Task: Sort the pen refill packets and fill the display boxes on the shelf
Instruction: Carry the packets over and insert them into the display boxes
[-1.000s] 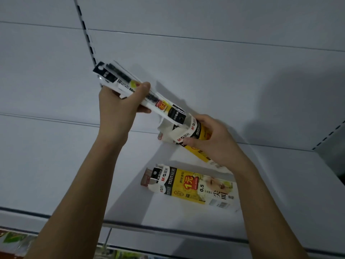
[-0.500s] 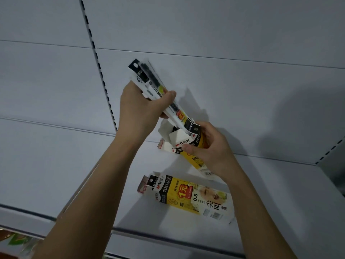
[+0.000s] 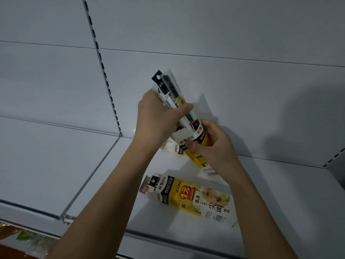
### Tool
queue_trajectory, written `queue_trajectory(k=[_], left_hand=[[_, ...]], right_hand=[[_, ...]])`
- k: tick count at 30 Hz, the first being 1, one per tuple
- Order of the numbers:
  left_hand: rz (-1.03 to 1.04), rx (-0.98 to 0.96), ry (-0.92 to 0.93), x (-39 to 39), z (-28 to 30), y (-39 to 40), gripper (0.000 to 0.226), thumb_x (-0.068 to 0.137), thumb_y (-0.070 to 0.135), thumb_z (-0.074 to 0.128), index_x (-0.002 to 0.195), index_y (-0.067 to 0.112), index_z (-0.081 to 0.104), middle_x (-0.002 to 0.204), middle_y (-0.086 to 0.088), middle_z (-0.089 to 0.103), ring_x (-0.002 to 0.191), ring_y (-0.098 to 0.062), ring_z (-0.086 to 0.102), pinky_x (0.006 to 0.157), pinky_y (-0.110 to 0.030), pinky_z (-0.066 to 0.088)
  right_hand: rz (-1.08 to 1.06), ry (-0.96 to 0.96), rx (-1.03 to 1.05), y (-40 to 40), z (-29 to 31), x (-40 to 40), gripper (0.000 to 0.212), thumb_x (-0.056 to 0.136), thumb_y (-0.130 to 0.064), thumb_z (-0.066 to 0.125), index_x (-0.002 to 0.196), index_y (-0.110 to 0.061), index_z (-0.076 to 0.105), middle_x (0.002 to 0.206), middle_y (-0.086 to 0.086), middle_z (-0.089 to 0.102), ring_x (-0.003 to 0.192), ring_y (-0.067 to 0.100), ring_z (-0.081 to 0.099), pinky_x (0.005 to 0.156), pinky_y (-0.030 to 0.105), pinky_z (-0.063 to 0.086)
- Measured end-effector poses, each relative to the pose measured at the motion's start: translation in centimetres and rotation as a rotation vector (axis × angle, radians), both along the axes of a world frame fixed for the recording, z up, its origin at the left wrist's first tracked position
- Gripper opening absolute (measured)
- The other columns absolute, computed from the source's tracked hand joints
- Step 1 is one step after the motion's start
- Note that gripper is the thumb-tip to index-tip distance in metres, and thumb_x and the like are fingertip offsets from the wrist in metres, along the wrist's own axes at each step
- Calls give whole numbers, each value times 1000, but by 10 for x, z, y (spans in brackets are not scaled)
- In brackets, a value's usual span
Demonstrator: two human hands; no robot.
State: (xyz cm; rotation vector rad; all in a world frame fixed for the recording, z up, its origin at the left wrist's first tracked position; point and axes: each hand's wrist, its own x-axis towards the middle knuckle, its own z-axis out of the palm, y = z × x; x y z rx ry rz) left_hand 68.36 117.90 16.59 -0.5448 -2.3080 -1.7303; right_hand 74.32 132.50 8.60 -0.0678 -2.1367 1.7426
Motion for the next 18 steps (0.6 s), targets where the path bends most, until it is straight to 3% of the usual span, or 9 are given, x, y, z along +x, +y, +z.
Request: queue_trajectory(k=[3, 10, 12, 15, 18], left_hand=[[-25, 18, -66, 0, 0, 3, 24, 78, 24, 83, 86, 10, 65, 84, -2, 73, 62, -13, 72, 55, -36, 61], [-50, -28, -276, -14, -11, 3, 23, 78, 24, 84, 82, 8, 67, 77, -6, 74, 63, -20, 73, 60, -45, 62], [-75, 41, -368, -16, -15, -1, 23, 78, 20, 83, 85, 4, 68, 78, -10, 75, 64, -22, 74, 56, -42, 61], [-59, 223, -413, -15, -16, -10, 17, 81, 10, 79, 86, -1, 67, 72, -10, 75, 60, -19, 73, 50, -28, 57], [-41, 401, -374, -19, -10, -19, 17, 83, 5, 77, 92, -5, 66, 76, -11, 75, 68, -23, 75, 56, -26, 58]], right_hand=[[-7, 1, -13, 3, -1, -2, 49, 75, -10, 84, 110, -36, 62, 107, -9, 72, 101, 13, 68, 92, 47, 56], [30, -16, 26, -4, -4, -8, 47, 76, -12, 83, 113, -32, 62, 107, -7, 71, 101, 14, 67, 92, 46, 55], [36, -19, 44, -6, -4, -9, 47, 76, -14, 83, 113, -34, 62, 107, -8, 71, 102, 13, 67, 92, 46, 55], [32, -28, 47, -4, -4, -11, 46, 76, -14, 83, 112, -33, 63, 107, -8, 71, 102, 12, 67, 92, 46, 55], [11, -35, 42, -1, -3, -11, 45, 75, -15, 83, 107, -39, 62, 106, -9, 72, 101, 10, 68, 92, 45, 56]])
